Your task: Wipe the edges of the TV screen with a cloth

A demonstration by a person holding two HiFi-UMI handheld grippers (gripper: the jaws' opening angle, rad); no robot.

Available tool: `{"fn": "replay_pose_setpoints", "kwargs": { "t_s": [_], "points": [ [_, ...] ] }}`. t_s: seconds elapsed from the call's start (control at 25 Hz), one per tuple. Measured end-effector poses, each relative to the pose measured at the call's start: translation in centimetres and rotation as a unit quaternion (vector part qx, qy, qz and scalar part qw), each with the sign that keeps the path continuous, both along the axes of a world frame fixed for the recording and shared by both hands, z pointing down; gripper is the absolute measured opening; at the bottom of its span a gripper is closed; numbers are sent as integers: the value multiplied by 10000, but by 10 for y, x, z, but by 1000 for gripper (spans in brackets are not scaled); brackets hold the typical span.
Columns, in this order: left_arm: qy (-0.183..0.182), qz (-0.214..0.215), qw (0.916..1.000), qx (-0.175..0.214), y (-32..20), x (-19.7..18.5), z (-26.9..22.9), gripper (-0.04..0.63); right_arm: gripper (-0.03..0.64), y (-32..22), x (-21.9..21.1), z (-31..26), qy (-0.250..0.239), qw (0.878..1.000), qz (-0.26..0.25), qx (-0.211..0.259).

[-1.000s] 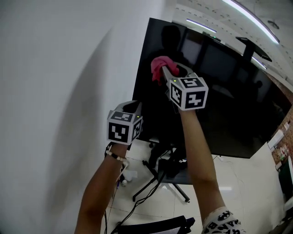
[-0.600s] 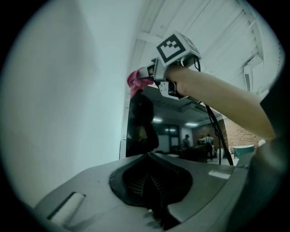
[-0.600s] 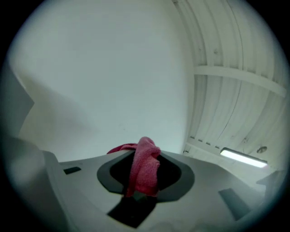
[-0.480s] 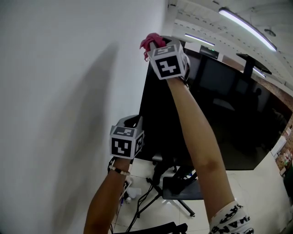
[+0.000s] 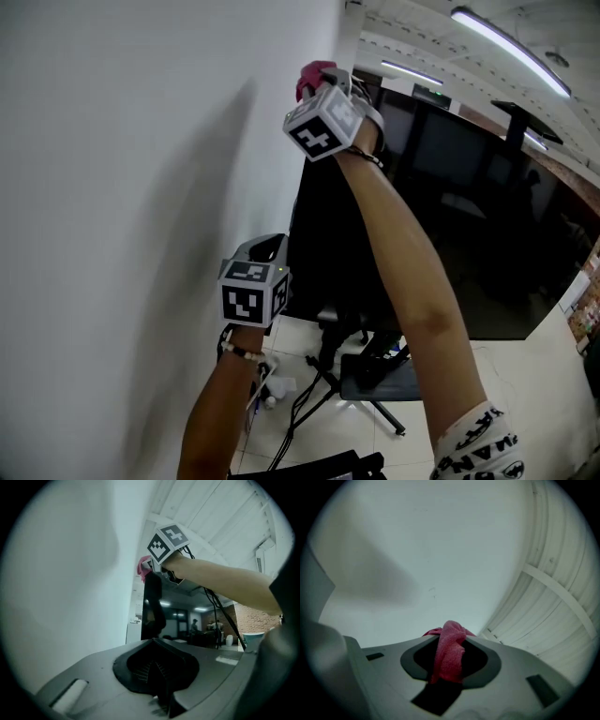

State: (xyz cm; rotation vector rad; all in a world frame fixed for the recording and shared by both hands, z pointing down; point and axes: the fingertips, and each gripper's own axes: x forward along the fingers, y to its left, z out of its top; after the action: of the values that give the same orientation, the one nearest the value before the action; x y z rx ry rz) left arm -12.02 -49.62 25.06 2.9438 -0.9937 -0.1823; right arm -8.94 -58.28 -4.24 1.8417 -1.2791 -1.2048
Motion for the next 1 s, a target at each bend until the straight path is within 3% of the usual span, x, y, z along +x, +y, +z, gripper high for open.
{"fn": "replay_pose_setpoints", "kwargs": {
  "t_s": [0.64,1.0],
  "points": [
    [-176,-3,9995,-254,21,6,50,-12,129,-3,7,99,-164,9963,112,-836],
    [-360,-79,9956,-858,30,2,129,-12,129,-7,25,201,-548,9927,-9,-1079]
  ]
}}
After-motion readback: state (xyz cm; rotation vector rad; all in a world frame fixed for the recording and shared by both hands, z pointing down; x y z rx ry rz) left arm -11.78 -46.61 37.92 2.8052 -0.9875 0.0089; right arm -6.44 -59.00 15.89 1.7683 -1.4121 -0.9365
